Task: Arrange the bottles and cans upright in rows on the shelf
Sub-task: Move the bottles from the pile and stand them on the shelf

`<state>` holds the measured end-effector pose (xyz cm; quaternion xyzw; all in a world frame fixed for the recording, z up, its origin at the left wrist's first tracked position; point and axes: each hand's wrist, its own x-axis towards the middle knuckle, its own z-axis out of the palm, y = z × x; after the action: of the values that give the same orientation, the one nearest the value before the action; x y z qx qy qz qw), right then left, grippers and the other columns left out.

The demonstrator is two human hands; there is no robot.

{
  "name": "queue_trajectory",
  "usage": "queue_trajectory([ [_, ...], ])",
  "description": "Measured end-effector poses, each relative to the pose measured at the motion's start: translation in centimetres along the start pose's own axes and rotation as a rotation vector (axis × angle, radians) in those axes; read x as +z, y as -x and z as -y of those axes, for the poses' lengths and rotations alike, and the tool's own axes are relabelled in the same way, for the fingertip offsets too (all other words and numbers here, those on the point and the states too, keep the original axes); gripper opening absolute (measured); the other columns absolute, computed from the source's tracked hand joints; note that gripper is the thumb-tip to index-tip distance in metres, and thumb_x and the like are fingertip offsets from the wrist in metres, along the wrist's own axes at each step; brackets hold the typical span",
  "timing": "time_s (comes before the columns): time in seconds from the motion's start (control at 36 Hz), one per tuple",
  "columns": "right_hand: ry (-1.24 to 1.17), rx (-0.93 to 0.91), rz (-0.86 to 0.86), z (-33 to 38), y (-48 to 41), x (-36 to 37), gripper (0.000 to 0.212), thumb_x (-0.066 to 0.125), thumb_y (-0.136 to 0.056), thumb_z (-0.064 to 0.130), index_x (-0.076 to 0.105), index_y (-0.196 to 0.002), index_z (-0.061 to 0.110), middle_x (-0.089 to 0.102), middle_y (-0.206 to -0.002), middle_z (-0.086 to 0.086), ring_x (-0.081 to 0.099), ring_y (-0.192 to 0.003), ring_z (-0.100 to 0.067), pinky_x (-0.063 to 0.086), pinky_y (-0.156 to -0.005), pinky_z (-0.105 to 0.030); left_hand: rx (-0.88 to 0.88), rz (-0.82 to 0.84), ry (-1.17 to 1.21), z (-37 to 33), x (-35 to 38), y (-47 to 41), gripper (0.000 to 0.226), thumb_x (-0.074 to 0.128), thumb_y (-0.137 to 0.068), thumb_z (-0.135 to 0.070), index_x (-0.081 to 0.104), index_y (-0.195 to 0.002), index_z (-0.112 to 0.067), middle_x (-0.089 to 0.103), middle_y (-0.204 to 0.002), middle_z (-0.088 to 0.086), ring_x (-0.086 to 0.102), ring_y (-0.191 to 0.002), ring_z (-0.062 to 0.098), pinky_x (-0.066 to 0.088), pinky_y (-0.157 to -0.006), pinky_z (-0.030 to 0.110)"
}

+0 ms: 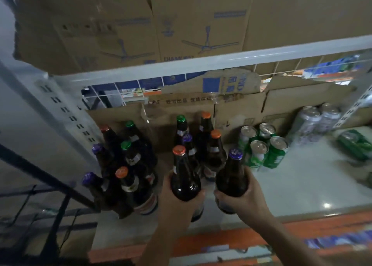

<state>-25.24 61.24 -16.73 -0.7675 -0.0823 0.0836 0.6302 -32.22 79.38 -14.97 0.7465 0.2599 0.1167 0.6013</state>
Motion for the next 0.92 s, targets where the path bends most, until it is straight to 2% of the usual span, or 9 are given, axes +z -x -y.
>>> queue_trajectory([
  [0.08,-0.007,0.024,-0.014,-1.2,-0.1,0.4,0.059,0.099,-0.059,0.017,0.057,-0.096,0.035,0.068,-0.082,0.000,0.067,-0.072,-0.020,0.054,-0.057,-0.032,-0.049,0.027,-0.027,1.3,0.4,-0.2,0.071,0.091,-0.050,-0.052,0.055,-0.111,-0.044,0.070,-0.099,-0.021,0.069,-0.093,0.004,0.058,-0.088,0.051],
  [0.17,-0.012,0.020,-0.026,-1.7,-0.5,0.8,0.067,0.101,-0.051,0.033,0.058,-0.102,0.030,0.071,-0.087,0.003,0.068,-0.076,-0.013,0.053,-0.061,-0.027,-0.090,0.035,-0.027,2.4,0.9,-0.7,0.068,0.095,-0.054,-0.041,0.055,-0.108,-0.043,0.069,-0.096,-0.023,0.067,-0.088,-0.005,0.057,-0.087,0.045],
  [0.22,-0.004,-0.002,-0.039,-2.0,-0.7,1.0,0.065,0.100,-0.055,0.017,0.058,-0.105,0.024,0.071,-0.091,0.012,0.067,-0.081,-0.001,0.051,-0.065,-0.016,-0.099,0.033,-0.001,2.9,1.3,-0.9,0.062,0.097,-0.060,-0.025,0.056,-0.103,-0.043,0.070,-0.092,-0.023,0.064,-0.083,-0.011,0.055,-0.080,0.032],
  [0.31,-0.016,-0.001,-0.037,-2.9,-1.1,1.2,0.063,0.093,-0.061,-0.007,0.058,-0.108,0.017,0.072,-0.094,0.013,0.068,-0.087,0.000,0.052,-0.070,-0.015,-0.092,0.035,0.024,3.5,1.8,-1.4,0.061,0.093,-0.065,-0.010,0.058,-0.105,-0.038,0.071,-0.094,-0.023,0.066,-0.084,-0.009,0.051,-0.073,0.018],
  [0.42,-0.008,-0.005,-0.043,-3.3,-1.5,1.6,0.069,0.092,-0.060,-0.009,0.058,-0.115,0.016,0.073,-0.103,0.013,0.070,-0.097,-0.004,0.054,-0.076,-0.017,-0.063,0.033,0.068,3.3,2.3,-1.4,0.067,0.091,-0.065,-0.002,0.058,-0.116,-0.030,0.073,-0.103,-0.013,0.068,-0.094,-0.001,0.053,-0.075,0.013],
  [0.56,0.006,0.021,-0.045,-4.3,-1.4,1.1,0.079,0.097,-0.057,-0.001,0.054,-0.121,0.020,0.071,-0.111,0.004,0.069,-0.107,-0.014,0.057,-0.081,-0.024,-0.062,-0.042,0.088,3.8,2.9,-1.3,0.081,0.094,-0.056,-0.001,0.054,-0.122,-0.027,0.067,-0.116,-0.005,0.067,-0.105,0.006,0.056,-0.087,0.029],
  [0.64,0.056,0.041,-0.004,-4.1,-1.5,0.8,0.085,0.099,-0.056,0.006,0.052,-0.123,0.027,0.069,-0.113,0.015,0.067,-0.110,-0.006,0.055,-0.085,-0.019,-0.110,-0.058,0.092,4.0,3.1,-1.3,0.084,0.098,-0.053,-0.007,0.053,-0.120,-0.027,0.067,-0.115,-0.005,0.068,-0.102,0.003,0.058,-0.087,0.035],
  [0.81,0.128,0.069,0.085,-2.9,-2.5,0.8,0.082,0.099,-0.055,0.006,0.050,-0.116,0.033,0.066,-0.113,0.012,0.061,-0.100,0.012,0.049,-0.074,-0.005,-0.155,-0.019,0.082,3.9,3.1,-1.8,0.076,0.097,-0.054,0.000,0.055,-0.112,-0.027,0.072,-0.104,-0.005,0.070,-0.087,0.000,0.059,-0.075,0.027],
  [0.92,0.163,0.087,0.114,-2.9,-3.0,1.3,0.077,0.097,-0.057,0.006,0.049,-0.110,0.033,0.066,-0.109,0.008,0.063,-0.099,0.001,0.049,-0.069,-0.006,-0.166,-0.004,0.098,3.5,3.1,-2.0,0.074,0.093,-0.056,0.010,0.053,-0.106,-0.027,0.070,-0.099,-0.005,0.068,-0.078,-0.009,0.053,-0.062,0.013],
])
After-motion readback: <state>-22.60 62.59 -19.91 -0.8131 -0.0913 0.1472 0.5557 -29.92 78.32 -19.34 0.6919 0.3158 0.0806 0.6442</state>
